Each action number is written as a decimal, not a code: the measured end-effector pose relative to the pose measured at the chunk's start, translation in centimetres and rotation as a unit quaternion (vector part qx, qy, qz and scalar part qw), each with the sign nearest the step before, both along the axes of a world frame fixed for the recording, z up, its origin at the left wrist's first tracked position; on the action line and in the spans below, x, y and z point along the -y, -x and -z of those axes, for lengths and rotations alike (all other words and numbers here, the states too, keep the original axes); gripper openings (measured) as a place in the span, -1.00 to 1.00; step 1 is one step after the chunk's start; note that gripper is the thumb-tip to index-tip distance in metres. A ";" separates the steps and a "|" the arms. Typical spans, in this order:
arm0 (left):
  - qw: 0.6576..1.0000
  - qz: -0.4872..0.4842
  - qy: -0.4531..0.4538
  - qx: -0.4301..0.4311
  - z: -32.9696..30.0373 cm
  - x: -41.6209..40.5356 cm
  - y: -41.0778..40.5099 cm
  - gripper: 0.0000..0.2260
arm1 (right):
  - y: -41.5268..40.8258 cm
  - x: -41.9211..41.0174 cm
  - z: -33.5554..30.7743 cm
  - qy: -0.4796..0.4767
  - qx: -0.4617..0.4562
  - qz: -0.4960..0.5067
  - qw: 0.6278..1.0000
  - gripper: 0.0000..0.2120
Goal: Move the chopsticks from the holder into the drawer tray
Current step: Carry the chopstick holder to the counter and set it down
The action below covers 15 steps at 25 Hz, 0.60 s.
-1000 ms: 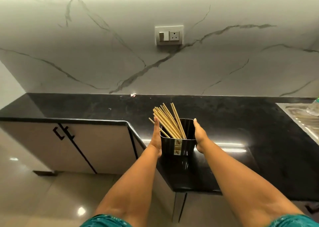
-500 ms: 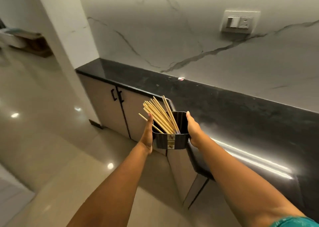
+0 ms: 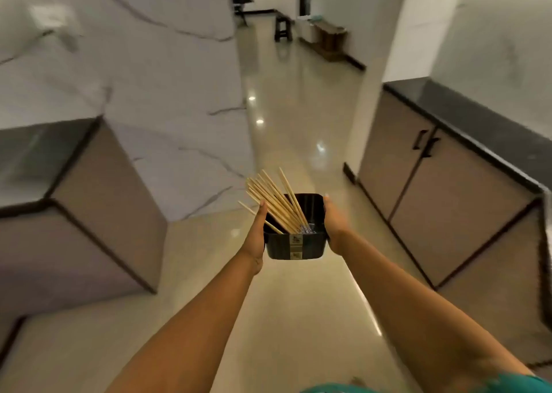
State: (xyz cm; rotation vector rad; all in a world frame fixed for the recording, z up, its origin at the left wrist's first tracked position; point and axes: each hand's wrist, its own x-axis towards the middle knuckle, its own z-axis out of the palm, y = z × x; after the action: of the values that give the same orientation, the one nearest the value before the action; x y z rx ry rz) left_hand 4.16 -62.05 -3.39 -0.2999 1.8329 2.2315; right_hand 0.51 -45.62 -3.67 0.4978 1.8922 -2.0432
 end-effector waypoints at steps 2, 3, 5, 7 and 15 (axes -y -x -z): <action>0.999 -0.054 0.010 0.001 0.1 6.2 -4.1 -0.56 | -1.9 6.7 0.6 0.008 0.008 -0.042 0.999 -0.51; 0.995 -0.094 0.022 0.001 -0.1 10.1 -7.2 -0.57 | -3.6 11.3 0.9 0.013 0.015 -0.080 0.997 -0.50; 0.984 -0.177 0.035 0.009 -1.0 17.4 -13.1 -0.55 | -7.3 20.0 0.7 0.012 0.016 -0.169 0.985 -0.45; 0.964 -0.261 0.050 0.027 -1.6 23.8 -19.4 -0.45 | -11.3 28.4 0.5 0.004 0.025 -0.245 0.969 -0.41; 0.842 -0.537 0.054 -0.003 -3.8 42.4 -42.2 -0.36 | -29.0 55.7 -1.8 -0.006 0.011 -0.510 0.860 -0.39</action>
State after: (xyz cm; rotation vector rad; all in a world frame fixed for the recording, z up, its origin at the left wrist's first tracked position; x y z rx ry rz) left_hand 46.40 -104.48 0.39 -1.7041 2.0526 2.6876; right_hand 29.48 -101.31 -1.86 -0.4326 1.5919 -1.2752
